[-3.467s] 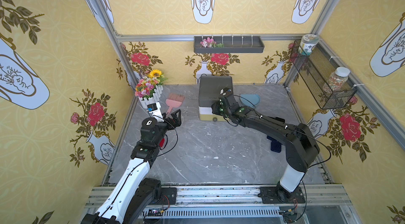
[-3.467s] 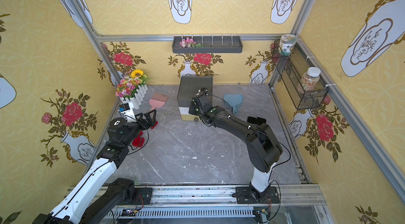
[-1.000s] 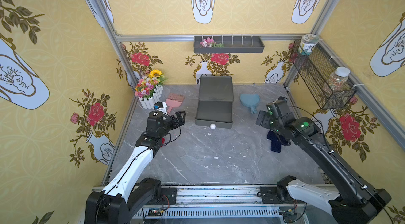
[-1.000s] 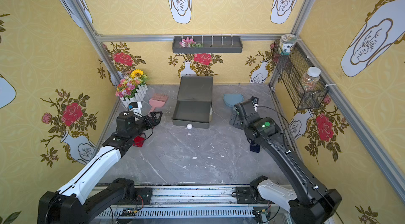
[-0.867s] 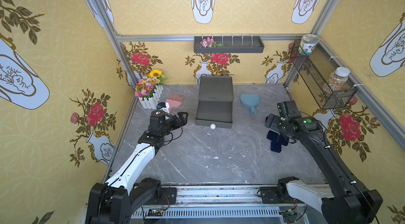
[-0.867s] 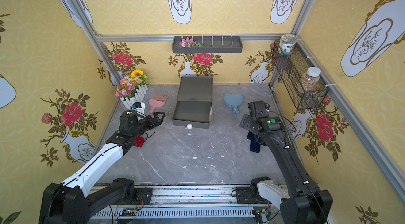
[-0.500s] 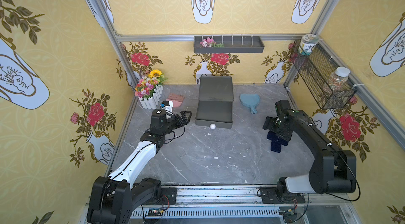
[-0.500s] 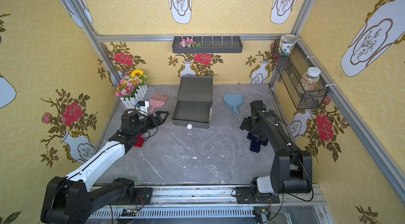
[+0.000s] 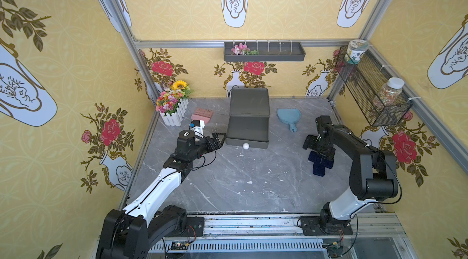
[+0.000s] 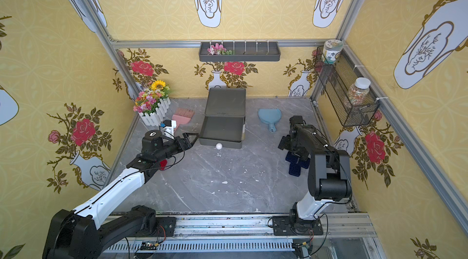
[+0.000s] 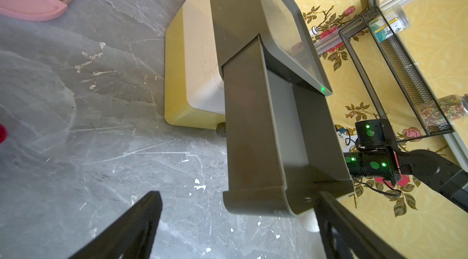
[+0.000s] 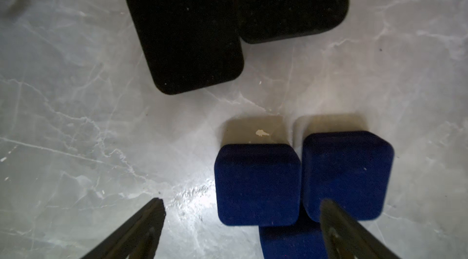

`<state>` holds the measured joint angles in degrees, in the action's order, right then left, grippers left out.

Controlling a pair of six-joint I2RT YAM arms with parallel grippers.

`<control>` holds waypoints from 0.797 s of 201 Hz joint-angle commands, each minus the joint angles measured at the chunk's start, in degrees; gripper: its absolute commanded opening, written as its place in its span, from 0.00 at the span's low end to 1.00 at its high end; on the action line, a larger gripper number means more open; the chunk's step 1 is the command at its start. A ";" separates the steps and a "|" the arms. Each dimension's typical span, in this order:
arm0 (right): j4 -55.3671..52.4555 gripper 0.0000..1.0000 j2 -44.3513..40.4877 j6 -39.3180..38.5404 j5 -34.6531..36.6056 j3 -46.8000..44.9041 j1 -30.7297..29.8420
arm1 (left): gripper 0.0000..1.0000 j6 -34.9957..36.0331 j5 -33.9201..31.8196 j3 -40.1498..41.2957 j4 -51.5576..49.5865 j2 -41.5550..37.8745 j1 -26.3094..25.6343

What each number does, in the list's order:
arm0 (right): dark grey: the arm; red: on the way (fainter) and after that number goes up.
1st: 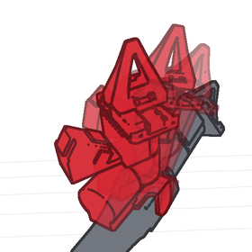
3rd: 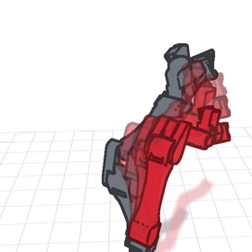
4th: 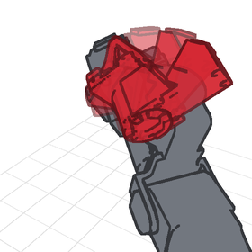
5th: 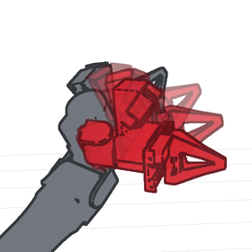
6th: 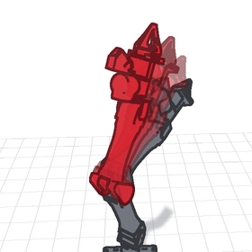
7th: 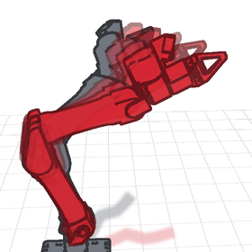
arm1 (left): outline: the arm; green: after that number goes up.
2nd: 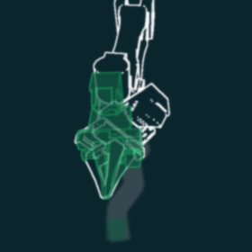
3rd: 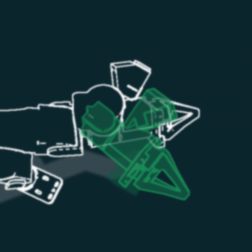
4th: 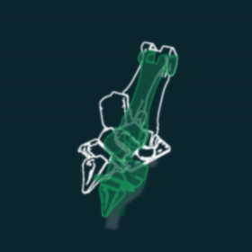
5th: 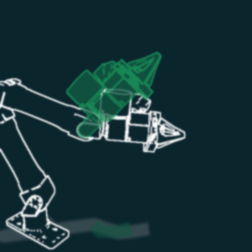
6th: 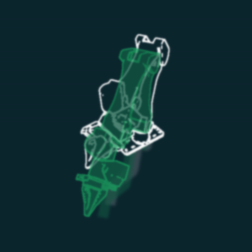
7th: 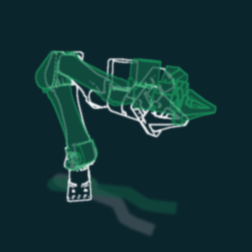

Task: Place the brooch boxes into the drawer by color
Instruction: Pick up the brooch box from the center of the board.

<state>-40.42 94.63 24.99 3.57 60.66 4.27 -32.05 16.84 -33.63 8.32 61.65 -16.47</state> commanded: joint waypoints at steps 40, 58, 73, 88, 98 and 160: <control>3.50 0.95 2.60 -2.43 0.66 -0.79 0.04 | 1.00 -0.71 -0.50 0.05 1.34 0.74 -1.88; 3.72 0.92 2.69 -2.60 0.32 -0.82 -0.04 | 1.00 -0.87 -1.20 -0.04 1.26 1.11 -2.34; 3.86 0.90 2.45 -2.85 0.15 -0.90 -0.31 | 1.00 -0.69 -3.97 0.34 0.84 -0.07 -2.40; 3.95 0.89 1.98 -3.24 0.30 -0.76 -0.57 | 0.98 -1.15 -5.49 1.02 1.67 -2.54 -2.29; 3.82 0.87 1.85 -3.48 0.61 -0.71 -0.58 | 0.97 -1.49 -5.24 1.24 2.96 -3.88 -2.35; 4.15 0.83 2.77 -3.95 0.84 -1.04 -0.53 | 0.85 -5.69 4.85 -1.48 10.25 0.39 -2.42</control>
<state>-37.26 97.12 21.61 3.55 59.90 3.77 -35.94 16.84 -34.50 13.78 59.99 -18.79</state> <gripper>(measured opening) 0.831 0.865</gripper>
